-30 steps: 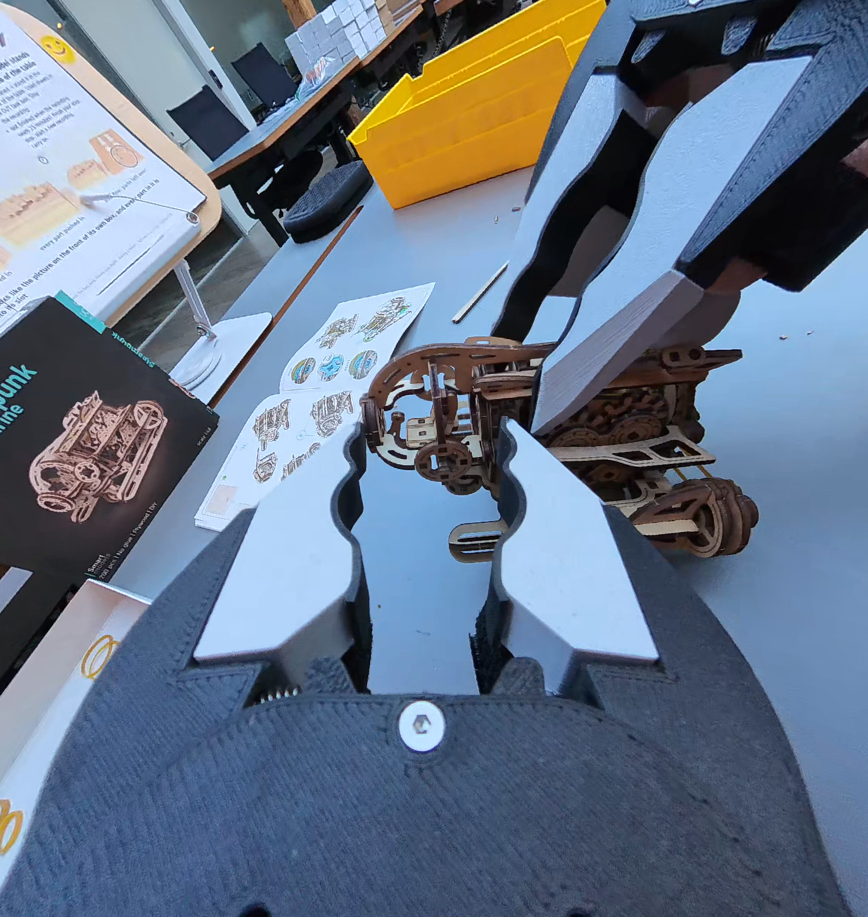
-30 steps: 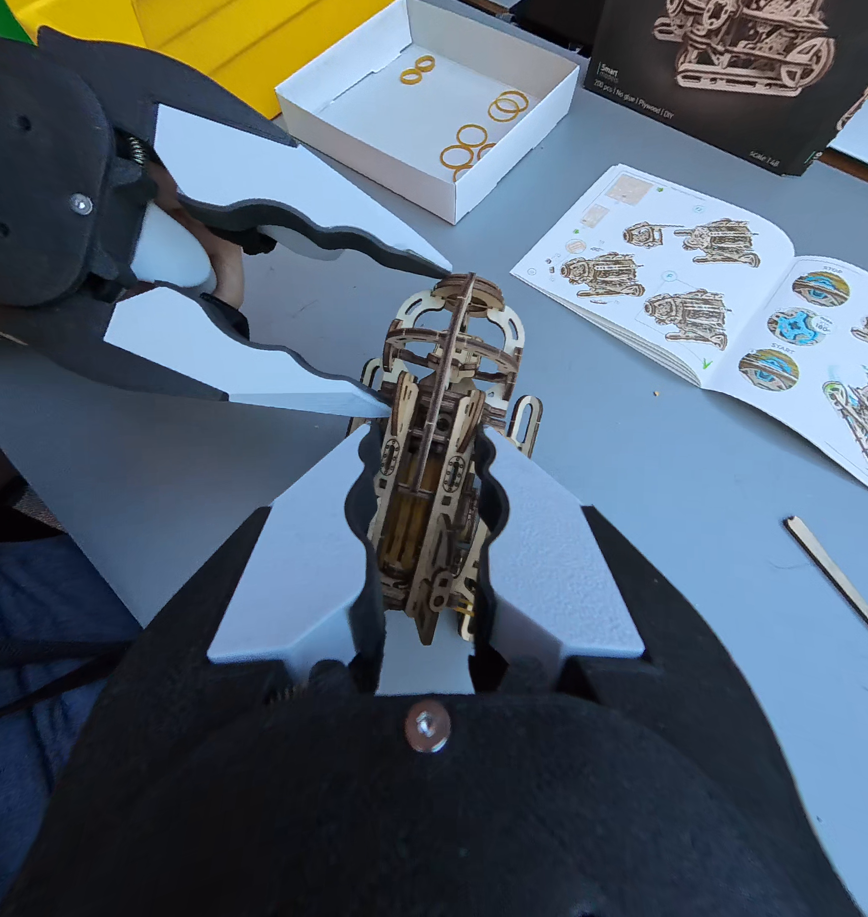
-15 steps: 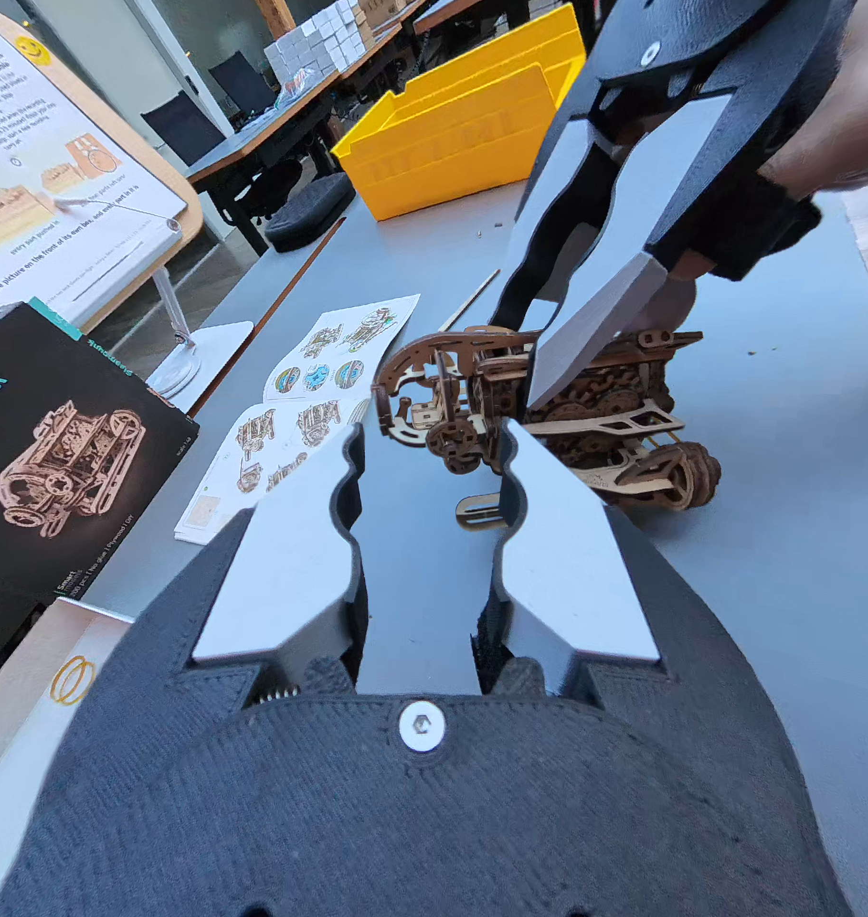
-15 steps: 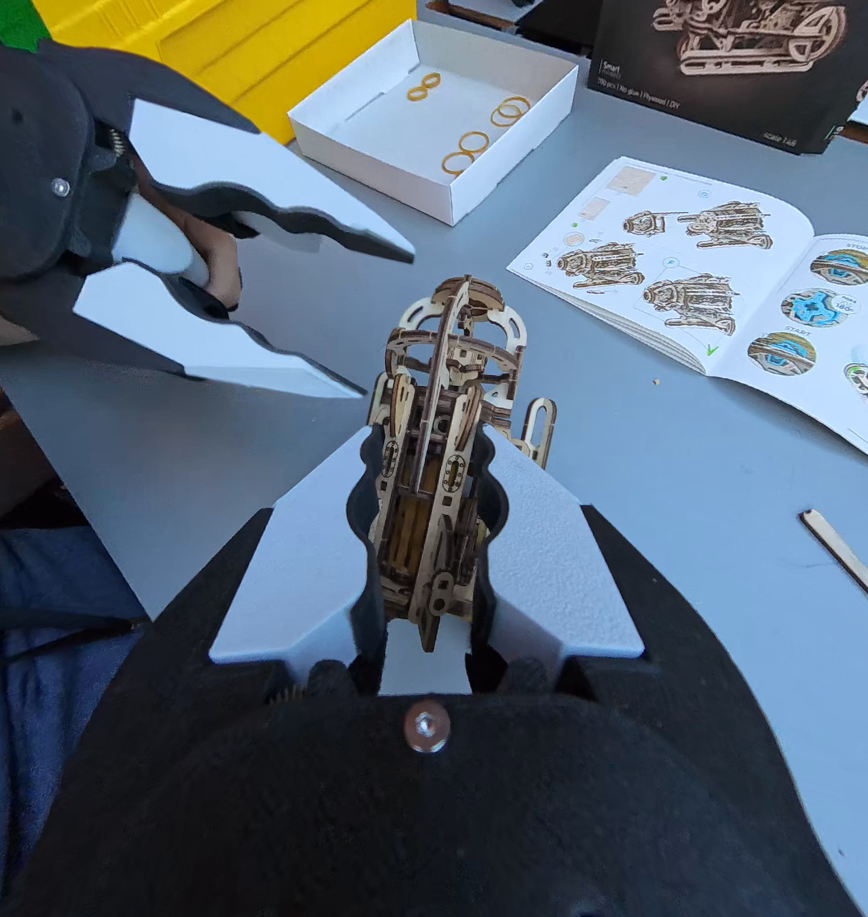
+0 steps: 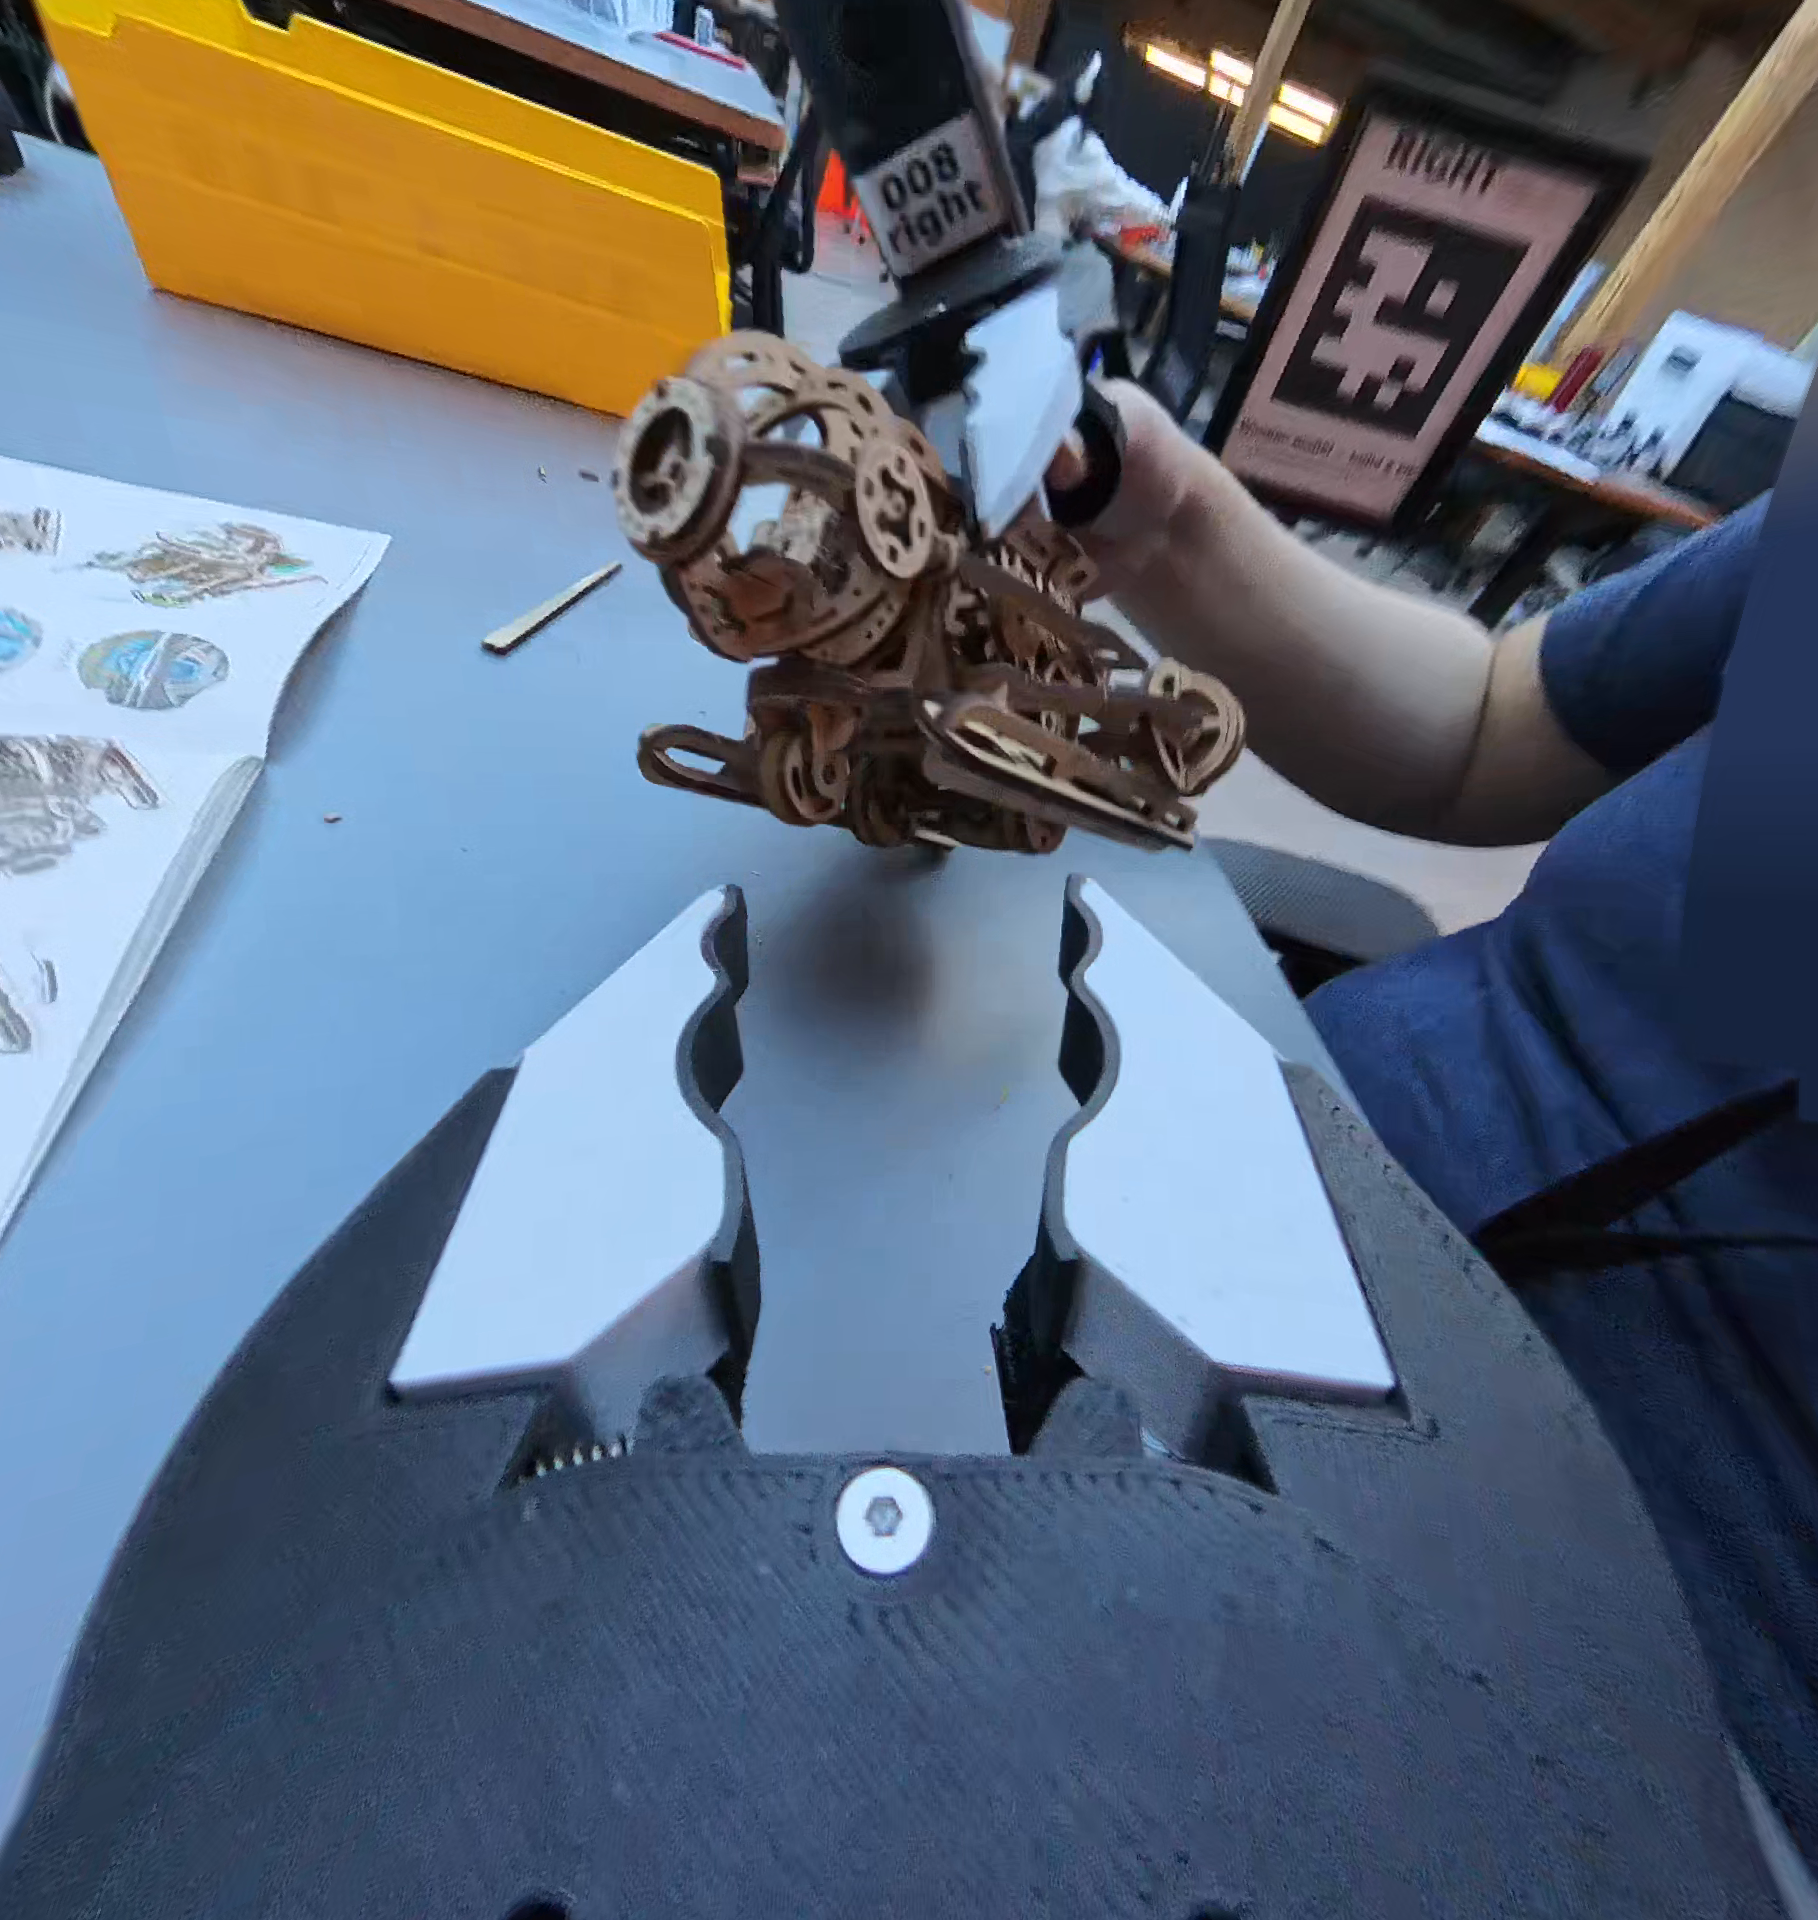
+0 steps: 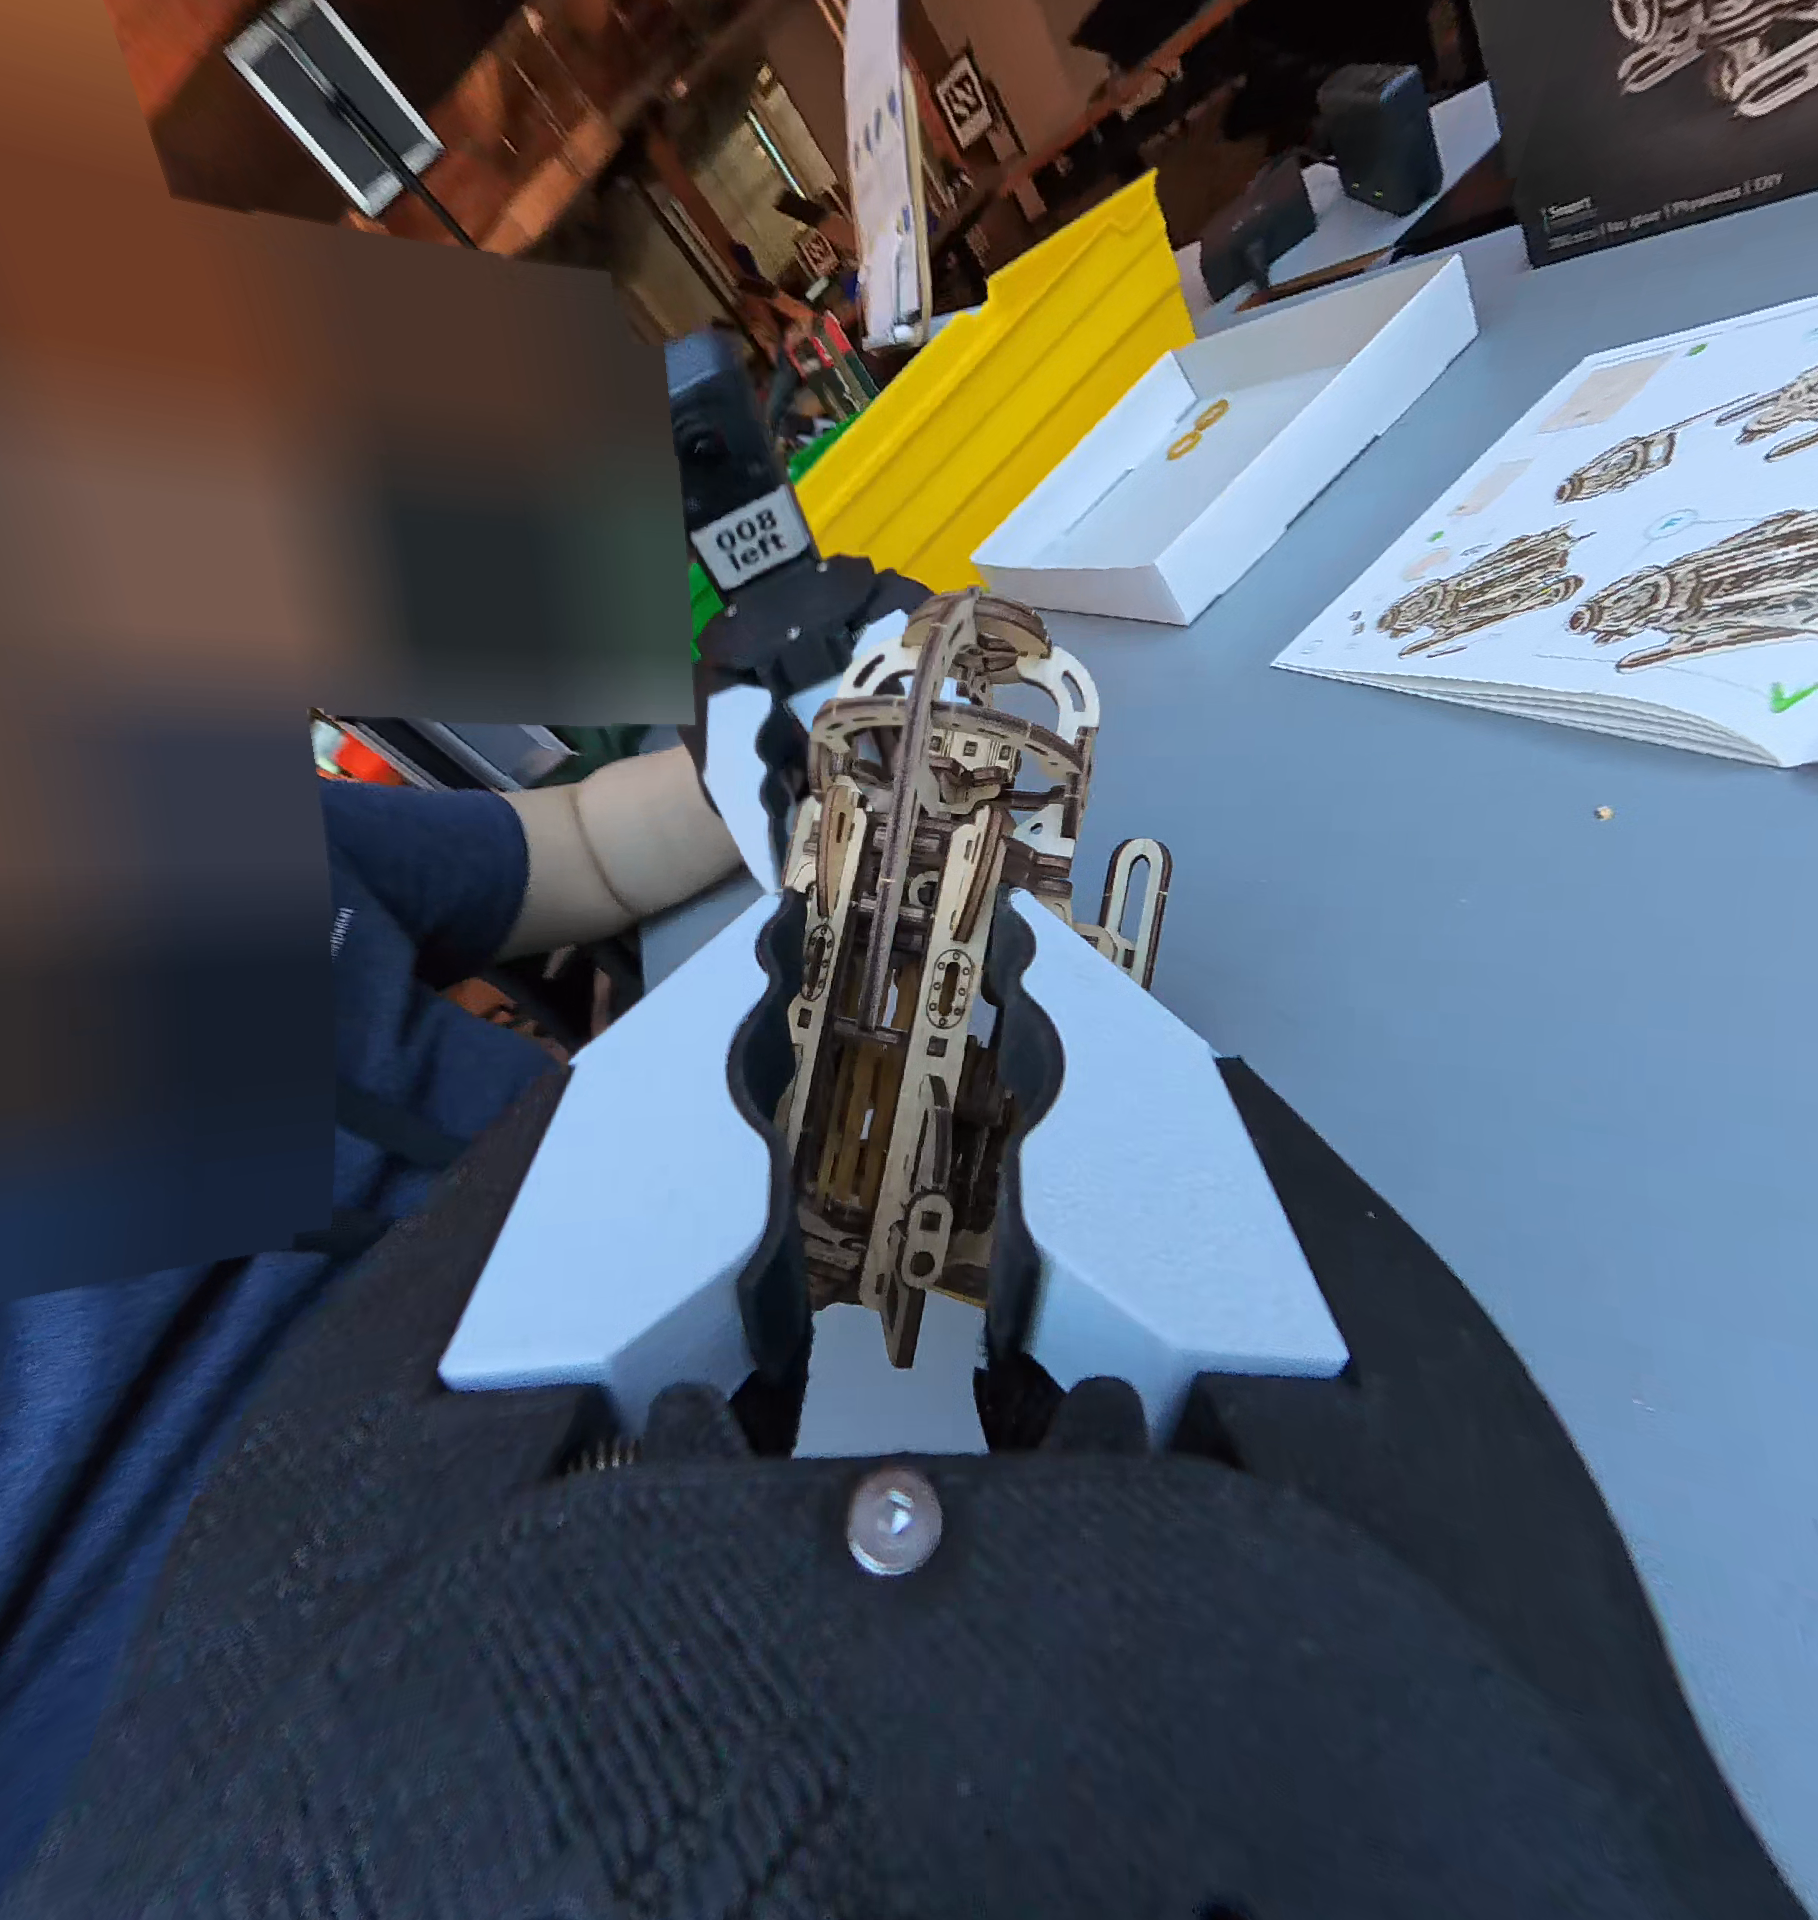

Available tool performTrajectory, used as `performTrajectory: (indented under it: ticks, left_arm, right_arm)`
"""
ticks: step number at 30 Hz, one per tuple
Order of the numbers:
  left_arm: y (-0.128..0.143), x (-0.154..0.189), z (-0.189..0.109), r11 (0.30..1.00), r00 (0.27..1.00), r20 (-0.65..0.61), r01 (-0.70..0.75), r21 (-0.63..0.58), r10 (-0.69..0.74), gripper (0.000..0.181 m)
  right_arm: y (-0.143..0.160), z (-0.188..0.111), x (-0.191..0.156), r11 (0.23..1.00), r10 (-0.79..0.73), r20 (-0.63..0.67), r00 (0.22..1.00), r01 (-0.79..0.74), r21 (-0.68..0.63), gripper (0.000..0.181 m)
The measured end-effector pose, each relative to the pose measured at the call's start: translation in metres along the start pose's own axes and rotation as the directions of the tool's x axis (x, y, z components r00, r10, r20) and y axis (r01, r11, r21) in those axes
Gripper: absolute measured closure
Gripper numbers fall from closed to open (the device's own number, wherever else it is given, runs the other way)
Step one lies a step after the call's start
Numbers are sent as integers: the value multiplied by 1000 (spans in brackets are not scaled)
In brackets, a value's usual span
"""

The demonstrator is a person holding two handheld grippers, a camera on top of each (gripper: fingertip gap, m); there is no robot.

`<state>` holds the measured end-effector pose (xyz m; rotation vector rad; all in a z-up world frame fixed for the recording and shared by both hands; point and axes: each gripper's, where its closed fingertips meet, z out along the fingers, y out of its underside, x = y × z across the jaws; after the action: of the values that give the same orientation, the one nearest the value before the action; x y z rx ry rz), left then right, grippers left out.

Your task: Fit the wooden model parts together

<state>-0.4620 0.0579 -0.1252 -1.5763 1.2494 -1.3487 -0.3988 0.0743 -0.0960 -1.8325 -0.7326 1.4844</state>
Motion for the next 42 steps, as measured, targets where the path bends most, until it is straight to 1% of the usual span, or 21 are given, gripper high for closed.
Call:
performTrajectory:
  ticks: [2,4,8,12,14,17,22,29,36,40,42]
  left_arm:
    - [5,1,6,994,994,33,-100,-41,102,119]
    - [5,2,11,989,988,44,-143,-49,145,119]
    - [1,2,19,990,991,5,-136,-34,136,120]
    - [-13,-6,18,992,992,-7,-122,25,122,118]
    - [-17,-11,18,988,989,8,-148,36,148,118]
    - [-18,-16,21,981,982,18,-191,26,190,117]
    - [-22,-22,22,990,991,-8,-135,48,135,119]
    - [-21,-17,16,991,993,-39,-113,66,116,119]
    - [-9,-9,10,994,991,-84,-105,29,107,120]
    - [2,-2,4,994,988,-117,-104,-19,101,125]
    - [9,0,-1,993,988,-116,-111,-50,105,124]
  right_arm:
    - [-2,-4,2,999,38,55,998,-40,27,147]
    - [-3,-7,3,996,70,110,991,-75,40,147]
    - [-4,-12,6,992,116,193,974,-124,31,148]
    - [-6,-11,17,980,192,230,954,-197,-1,148]
    - [-7,-9,22,969,242,240,940,-244,-21,148]
    - [-6,-5,25,960,278,244,929,-274,-52,148]
    - [-4,0,24,957,287,249,925,-271,-100,147]
    - [-2,6,20,957,276,264,924,-241,-160,148]
    - [4,16,13,955,239,243,940,-182,-233,148]
    - [8,25,7,952,192,186,963,-137,-275,148]
    - [11,31,2,948,144,146,979,-95,-304,147]
